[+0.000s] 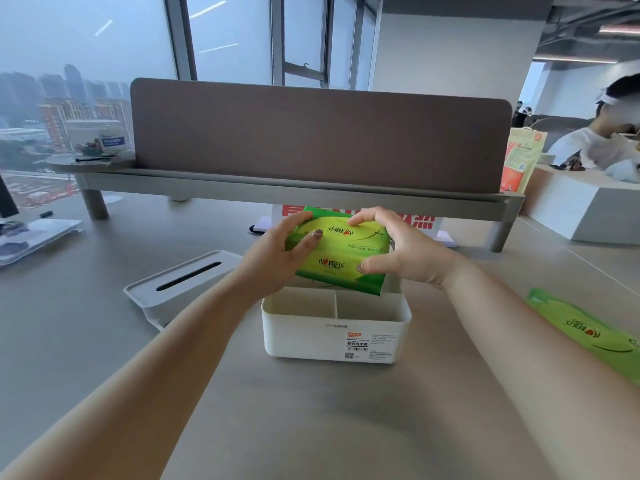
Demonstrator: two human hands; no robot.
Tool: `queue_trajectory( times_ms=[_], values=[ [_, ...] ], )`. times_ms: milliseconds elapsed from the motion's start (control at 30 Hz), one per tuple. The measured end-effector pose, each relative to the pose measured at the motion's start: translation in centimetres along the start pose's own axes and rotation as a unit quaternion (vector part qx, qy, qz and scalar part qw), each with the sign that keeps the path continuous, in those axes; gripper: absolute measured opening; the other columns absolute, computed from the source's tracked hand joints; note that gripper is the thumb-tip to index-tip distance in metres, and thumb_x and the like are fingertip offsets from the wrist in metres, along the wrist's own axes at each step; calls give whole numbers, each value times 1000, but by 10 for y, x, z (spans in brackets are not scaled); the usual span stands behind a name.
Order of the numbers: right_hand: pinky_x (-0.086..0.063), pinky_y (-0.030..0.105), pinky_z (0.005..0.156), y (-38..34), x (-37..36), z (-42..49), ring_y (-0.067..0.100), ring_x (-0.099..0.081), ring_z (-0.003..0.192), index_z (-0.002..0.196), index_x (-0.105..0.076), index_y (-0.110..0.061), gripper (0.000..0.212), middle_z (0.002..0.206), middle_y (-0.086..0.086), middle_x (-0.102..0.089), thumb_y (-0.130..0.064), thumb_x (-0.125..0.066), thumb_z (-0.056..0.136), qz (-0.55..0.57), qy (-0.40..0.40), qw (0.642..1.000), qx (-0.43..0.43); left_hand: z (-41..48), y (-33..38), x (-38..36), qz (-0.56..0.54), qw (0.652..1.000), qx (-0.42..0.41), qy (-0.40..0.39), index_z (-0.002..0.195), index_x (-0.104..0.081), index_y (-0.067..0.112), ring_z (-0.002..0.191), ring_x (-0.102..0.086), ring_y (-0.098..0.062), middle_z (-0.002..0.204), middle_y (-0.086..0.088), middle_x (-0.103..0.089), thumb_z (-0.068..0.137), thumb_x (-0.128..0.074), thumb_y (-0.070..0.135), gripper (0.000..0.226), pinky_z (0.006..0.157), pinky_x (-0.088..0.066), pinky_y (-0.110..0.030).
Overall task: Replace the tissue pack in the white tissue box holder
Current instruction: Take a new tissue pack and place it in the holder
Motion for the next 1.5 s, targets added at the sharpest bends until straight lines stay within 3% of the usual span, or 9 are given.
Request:
queue_trajectory(
  times_ms=[100, 300, 433, 567, 700, 833, 1100, 1367, 1500],
  values=[
    [-37, 36, 105, 3, 3, -2, 15, -29, 133, 118, -51, -41, 53, 148, -7, -24, -19, -71, 74, -42, 19, 999, 15, -2, -3, -1, 111, 994, -13, -5, 137, -41, 35, 118, -54, -26, 134, -5, -54, 75, -43, 72, 72, 97, -46, -47],
    [-35, 42, 111, 17, -5, -5, 14, -33, 136, 102, -60, -44, 33, 149, -5, -35, -21, -62, 79, -50, 22, 999, -2, -15, -9, -6, 286, 958, -30, -13, 142, -38, 27, 133, -41, -22, 150, 2, -40, 88, -46, 53, 60, 108, -30, -41],
    [-30, 26, 106, 14, -10, -3, 11, -34, 135, 116, -61, -27, 34, 148, -6, -40, -12, -51, 87, -72, 32, 997, 9, -19, -8, -5, 334, 942, -27, -7, 142, -37, 32, 139, -30, -25, 153, 3, -34, 89, -43, 54, 57, 111, -23, -43],
    [-31, 37, 111, 11, -19, -4, 15, -40, 133, 123, -60, -27, 35, 143, -5, -48, -18, -48, 91, -148, 20, 989, 18, -21, -12, -3, 387, 921, -28, -8, 138, -44, 30, 139, -26, -26, 153, 4, -33, 92, -38, 52, 51, 111, -20, -43],
    [-25, 35, 109, 2, -29, -4, 15, -39, 131, 124, -59, -31, 34, 141, -9, -50, -28, -44, 94, -275, 14, 960, 43, -20, -20, -3, 366, 930, 2, -28, 134, -49, 28, 137, -29, -29, 151, 3, -34, 94, -39, 46, 45, 110, -22, -42],
    [-26, 32, 107, -2, -34, -5, 16, -41, 130, 127, -56, -30, 36, 140, -11, -51, -25, -39, 95, -311, 4, 950, 35, -21, -34, 16, 209, 975, 12, 78, 131, -53, 23, 125, -47, -32, 141, -7, -48, 92, -49, 35, 41, 103, -38, -42],
    [-31, 38, 106, -3, -39, -3, 20, -41, 126, 125, -58, -28, 37, 136, -5, -53, -21, -37, 95, -312, 22, 949, 30, -46, -90, 62, 440, 864, 245, 14, 128, -50, 19, 126, -43, -36, 138, -10, -49, 87, -44, 52, 53, 101, -35, -43],
    [-37, 40, 104, -2, -41, -7, 23, -46, 122, 122, -61, -22, 38, 131, 2, -58, -12, -40, 92, -277, 71, 958, 29, -56, -95, 64, 405, 890, 200, 67, 129, -53, 28, 126, -45, -31, 134, -4, -52, 82, -54, 57, 55, 93, -43, -41],
    [-39, 37, 104, -1, -41, -11, 24, -48, 122, 122, -61, -18, 39, 131, 4, -58, -9, -41, 90, -265, 102, 958, 27, -55, -98, 68, 374, 895, 216, 110, 116, -62, 21, 123, -44, -29, 126, -6, -54, 86, -61, 26, 31, 91, -43, -38]
  ],
)
Point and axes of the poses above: each hand's wrist, its own z-axis towards the middle knuckle, its own x-axis out of the back of the hand, y = z × x, the point moved 2 cm from there along z, towards the middle knuckle
